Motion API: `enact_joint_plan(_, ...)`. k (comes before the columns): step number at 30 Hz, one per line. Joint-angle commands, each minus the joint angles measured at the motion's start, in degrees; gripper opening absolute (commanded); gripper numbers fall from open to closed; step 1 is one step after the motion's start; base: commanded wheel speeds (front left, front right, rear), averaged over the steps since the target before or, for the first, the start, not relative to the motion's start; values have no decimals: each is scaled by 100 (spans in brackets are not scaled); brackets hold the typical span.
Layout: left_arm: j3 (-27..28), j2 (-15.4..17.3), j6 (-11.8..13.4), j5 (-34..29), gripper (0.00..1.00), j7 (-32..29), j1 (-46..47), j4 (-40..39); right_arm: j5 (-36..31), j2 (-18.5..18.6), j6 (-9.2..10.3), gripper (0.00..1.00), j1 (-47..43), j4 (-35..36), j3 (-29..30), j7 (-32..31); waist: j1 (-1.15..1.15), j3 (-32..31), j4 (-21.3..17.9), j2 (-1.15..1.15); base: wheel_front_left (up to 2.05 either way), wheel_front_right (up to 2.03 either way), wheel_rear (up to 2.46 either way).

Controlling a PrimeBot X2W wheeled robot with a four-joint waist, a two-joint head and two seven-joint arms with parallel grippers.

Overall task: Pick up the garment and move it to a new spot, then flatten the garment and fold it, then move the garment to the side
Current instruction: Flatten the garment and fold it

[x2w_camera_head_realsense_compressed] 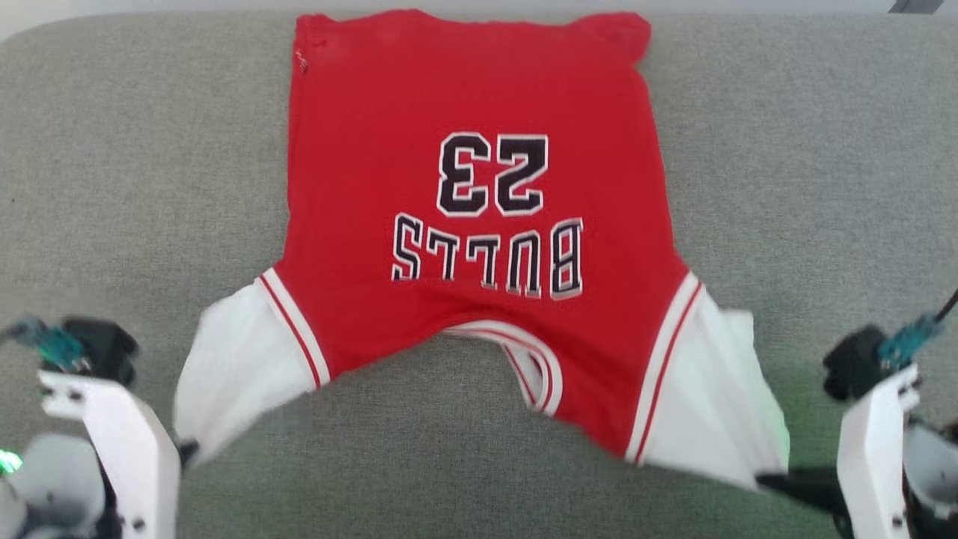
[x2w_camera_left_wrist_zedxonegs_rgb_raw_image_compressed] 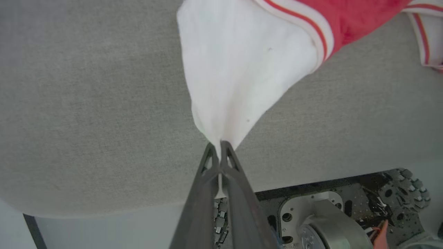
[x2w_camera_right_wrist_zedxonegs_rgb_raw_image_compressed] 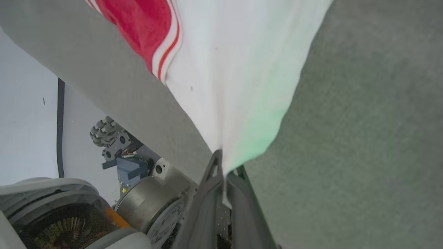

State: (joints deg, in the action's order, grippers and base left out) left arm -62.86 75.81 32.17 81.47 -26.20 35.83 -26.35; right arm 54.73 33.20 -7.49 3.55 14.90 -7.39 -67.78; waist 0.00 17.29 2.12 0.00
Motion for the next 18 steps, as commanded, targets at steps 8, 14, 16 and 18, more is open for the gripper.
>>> enact_joint_plan(8, -226, -263, 7, 149, 0, 221, -466, 12, -542, -759, 0, 0, -843, 577, 499, -642, 0, 54, 74, 0, 0, 0, 0)
enact_joint_plan(14, -182, -796, -370, -46, 0, 562, -342, 582, -1376, -966, -1, 48, -587, 434, 310, 51, 0, 109, 110, 0, 0, 0, 0)
enact_joint_plan(16, -155, -973, -520, -137, 0, 697, -294, 795, -1540, -1039, -1, 100, -468, 405, 266, 309, 0, 133, 124, 0, 0, 0, 0)
enact_joint_plan(18, -142, -1144, -667, -228, 0, 832, -249, 1015, -1660, -1077, -1, 100, -331, 412, 265, 555, 0, 168, 130, 0, 0, 0, 0)
